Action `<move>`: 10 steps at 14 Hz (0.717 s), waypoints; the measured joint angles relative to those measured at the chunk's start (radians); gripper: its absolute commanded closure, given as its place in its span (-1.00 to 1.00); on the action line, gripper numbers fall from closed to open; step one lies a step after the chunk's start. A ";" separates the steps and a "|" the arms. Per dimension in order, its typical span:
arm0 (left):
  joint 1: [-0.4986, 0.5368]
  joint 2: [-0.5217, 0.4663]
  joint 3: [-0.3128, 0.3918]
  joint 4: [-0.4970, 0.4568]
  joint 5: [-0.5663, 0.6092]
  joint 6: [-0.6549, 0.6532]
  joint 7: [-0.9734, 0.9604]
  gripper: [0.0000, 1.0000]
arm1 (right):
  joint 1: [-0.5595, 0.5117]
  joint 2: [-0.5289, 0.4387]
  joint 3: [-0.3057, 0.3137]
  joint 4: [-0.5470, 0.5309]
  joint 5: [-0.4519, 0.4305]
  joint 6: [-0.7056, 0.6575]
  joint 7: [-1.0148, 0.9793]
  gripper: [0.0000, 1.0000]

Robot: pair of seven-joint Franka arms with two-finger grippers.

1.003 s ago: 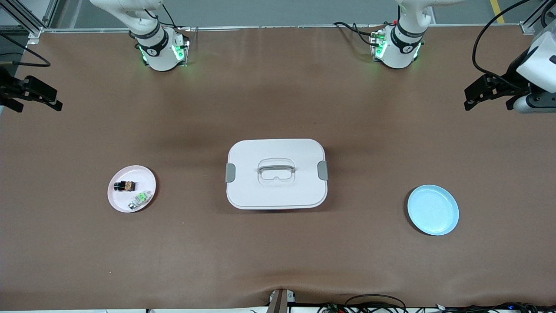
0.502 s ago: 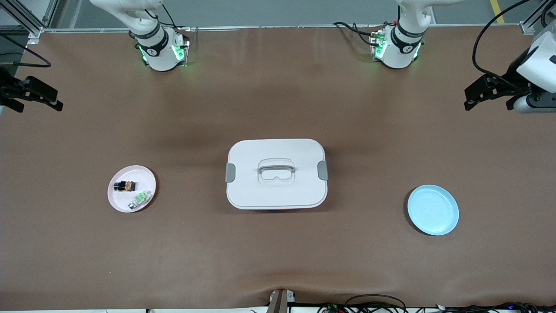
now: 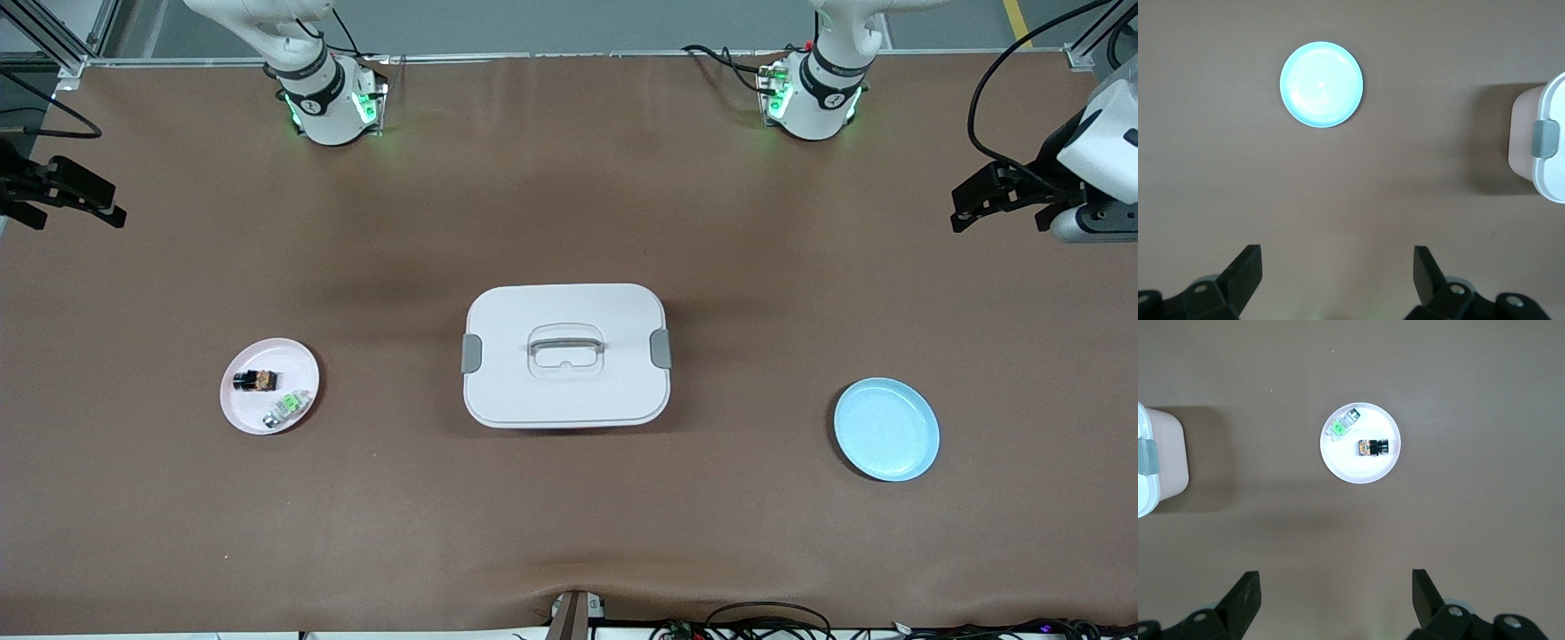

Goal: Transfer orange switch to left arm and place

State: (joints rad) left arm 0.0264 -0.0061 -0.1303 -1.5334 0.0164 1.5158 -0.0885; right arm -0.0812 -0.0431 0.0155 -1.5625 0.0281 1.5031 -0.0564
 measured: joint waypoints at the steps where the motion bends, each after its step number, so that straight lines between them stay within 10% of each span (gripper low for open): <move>1: 0.000 0.001 0.000 0.000 0.000 0.000 0.002 -1.00 | -0.003 0.001 0.000 0.000 -0.001 0.000 0.000 -1.00; 10: -0.007 0.003 -0.002 0.000 0.000 0.000 0.005 -1.00 | -0.040 0.182 -0.001 -0.008 -0.002 0.004 -0.003 -1.00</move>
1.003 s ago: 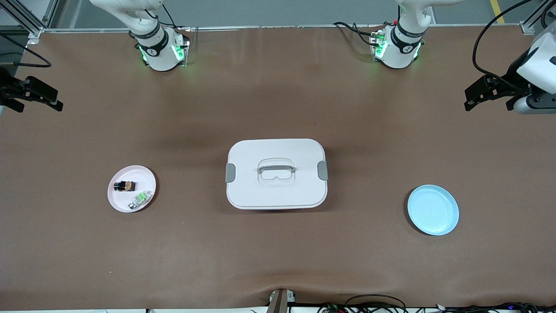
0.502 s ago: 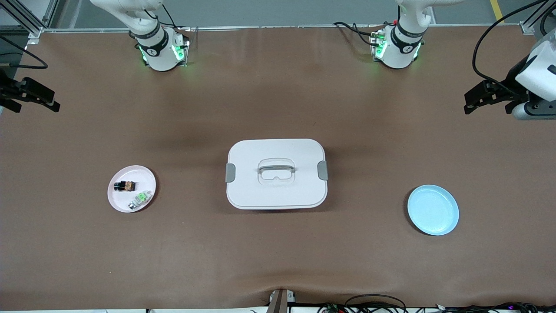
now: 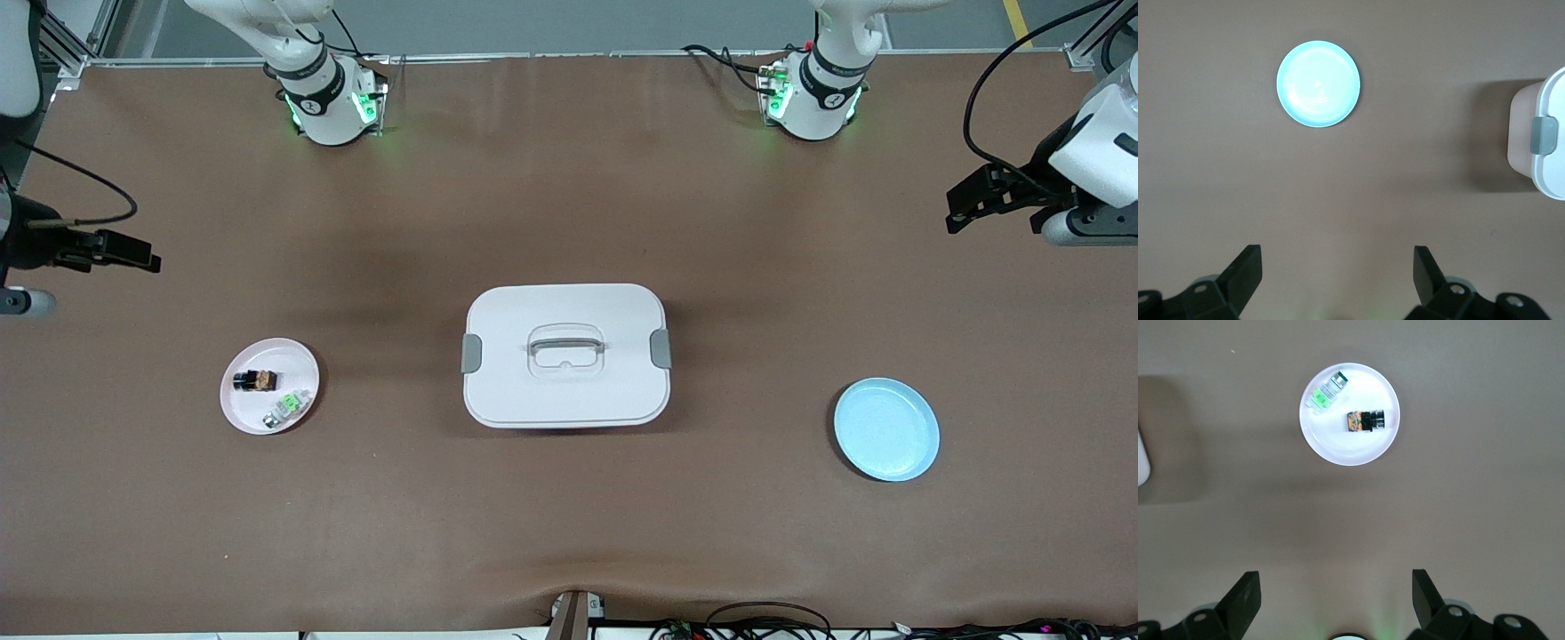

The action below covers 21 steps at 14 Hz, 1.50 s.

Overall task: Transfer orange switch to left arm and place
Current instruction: 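Move the right gripper down toward the white plate's black switch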

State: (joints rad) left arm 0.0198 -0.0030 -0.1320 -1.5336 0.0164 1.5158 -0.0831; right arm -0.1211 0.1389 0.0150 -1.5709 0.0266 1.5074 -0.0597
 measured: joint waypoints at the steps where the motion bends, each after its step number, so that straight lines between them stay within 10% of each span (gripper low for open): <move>1: 0.000 0.000 0.000 0.000 0.000 0.000 0.000 -1.00 | -0.008 0.010 0.000 0.001 -0.001 0.005 -0.002 -1.00; 15: 0.004 -0.002 0.001 0.015 0.000 0.000 0.000 -1.00 | -0.052 0.206 0.009 -0.038 -0.003 0.295 -0.013 -1.00; 21: 0.006 -0.003 0.002 0.026 0.000 -0.019 0.000 -1.00 | -0.051 0.227 0.012 -0.213 -0.003 0.538 -0.013 -1.00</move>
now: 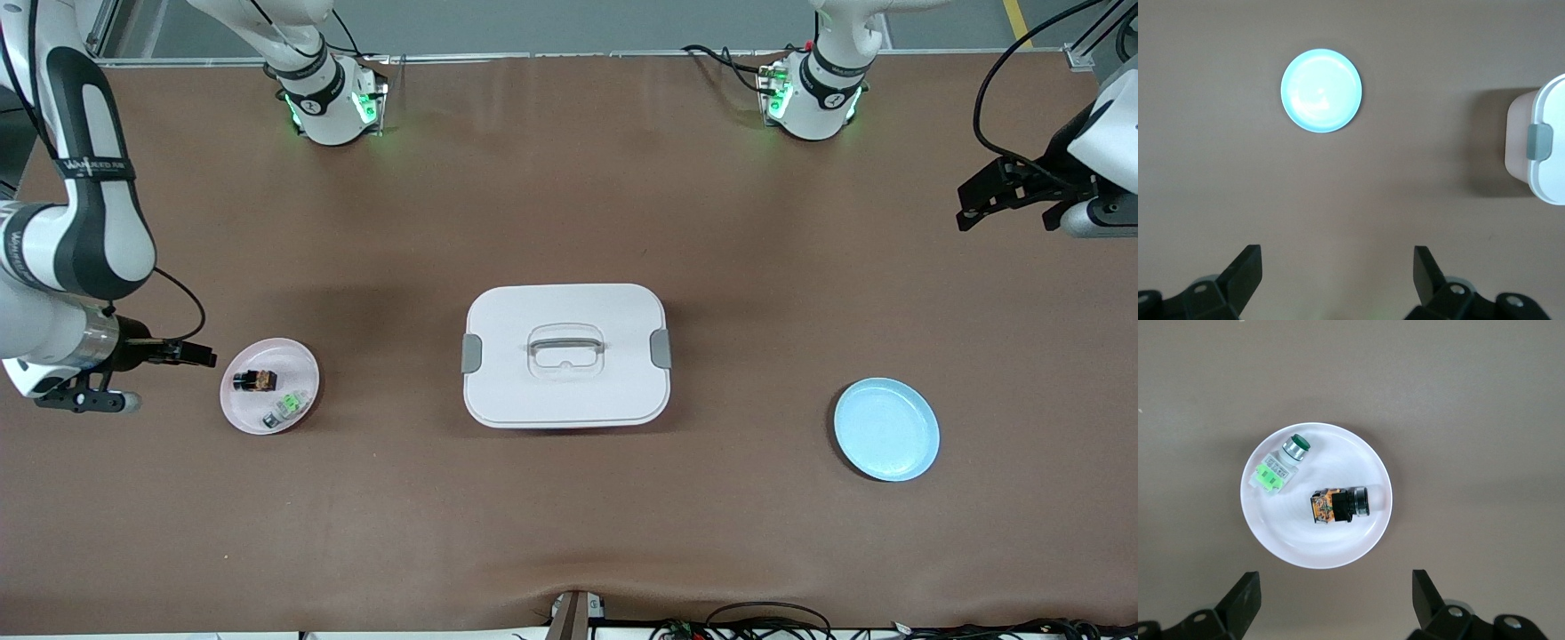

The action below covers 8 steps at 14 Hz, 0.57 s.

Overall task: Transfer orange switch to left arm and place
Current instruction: 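Move the right gripper down toward the white plate's black switch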

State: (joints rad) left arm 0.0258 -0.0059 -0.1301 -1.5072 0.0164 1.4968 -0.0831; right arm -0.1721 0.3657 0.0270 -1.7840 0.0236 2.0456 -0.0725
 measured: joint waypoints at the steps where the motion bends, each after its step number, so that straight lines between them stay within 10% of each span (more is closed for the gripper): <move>1: 0.000 0.000 0.000 0.000 0.000 -0.011 0.000 -1.00 | 0.000 0.000 0.000 -0.013 0.000 0.024 0.000 -1.00; 8: -0.002 0.000 -0.001 0.001 0.000 -0.028 0.000 -1.00 | 0.030 0.052 0.004 -0.098 0.012 0.229 0.000 -1.00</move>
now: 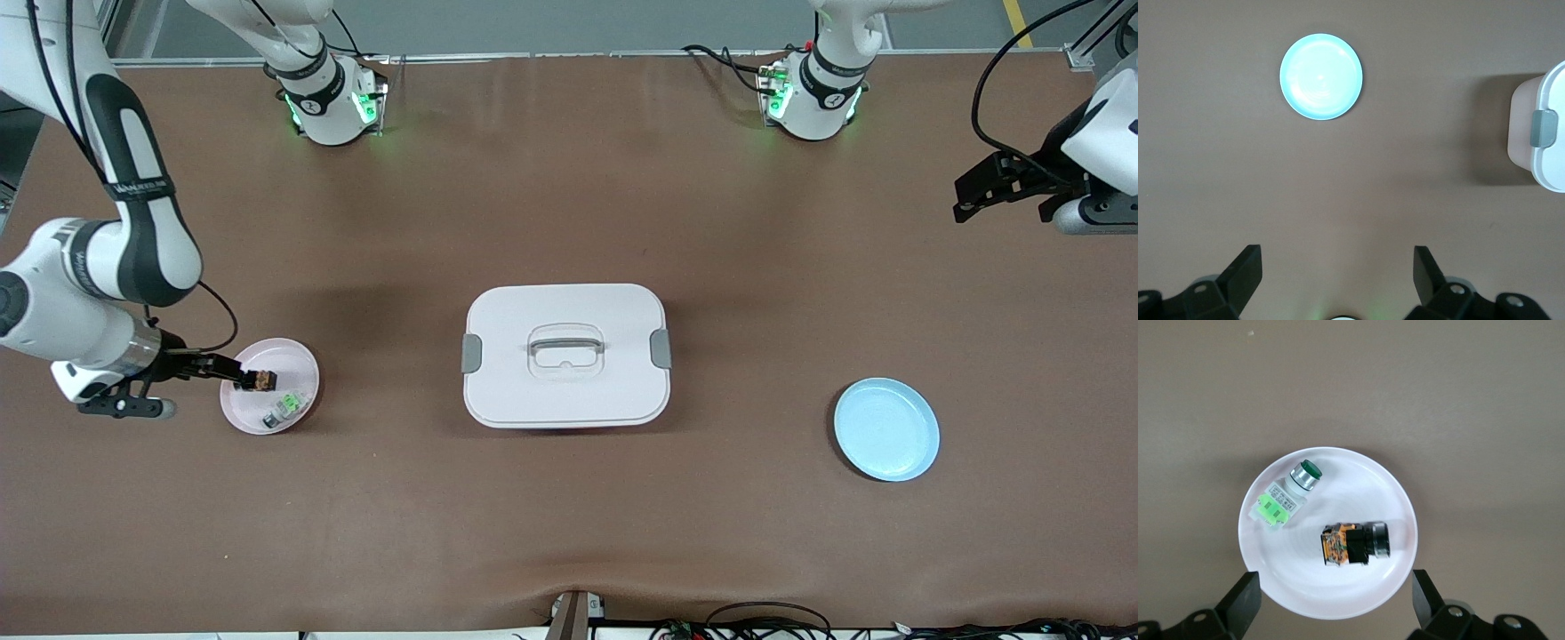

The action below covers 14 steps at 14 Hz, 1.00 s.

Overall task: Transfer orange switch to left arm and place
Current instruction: 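Move the right gripper down toward the white plate's black switch, then close the right gripper on the black-and-orange switch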

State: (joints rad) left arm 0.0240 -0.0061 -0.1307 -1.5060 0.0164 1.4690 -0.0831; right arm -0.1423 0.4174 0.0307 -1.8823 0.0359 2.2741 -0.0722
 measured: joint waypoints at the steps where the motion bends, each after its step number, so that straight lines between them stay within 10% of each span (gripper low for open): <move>1: 0.000 0.000 0.000 0.000 0.000 0.000 0.000 -1.00 | 0.003 0.016 0.000 -0.010 -0.001 0.017 0.000 -1.00; 14: 0.004 -0.002 -0.004 0.026 0.000 -0.023 0.000 -1.00 | -0.002 0.103 -0.006 -0.053 -0.001 0.136 -0.006 -1.00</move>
State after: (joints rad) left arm 0.0278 -0.0082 -0.1343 -1.4798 0.0164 1.4457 -0.0831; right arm -0.1438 0.5205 0.0243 -1.9350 0.0346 2.4097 -0.0787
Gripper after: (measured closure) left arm 0.000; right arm 0.000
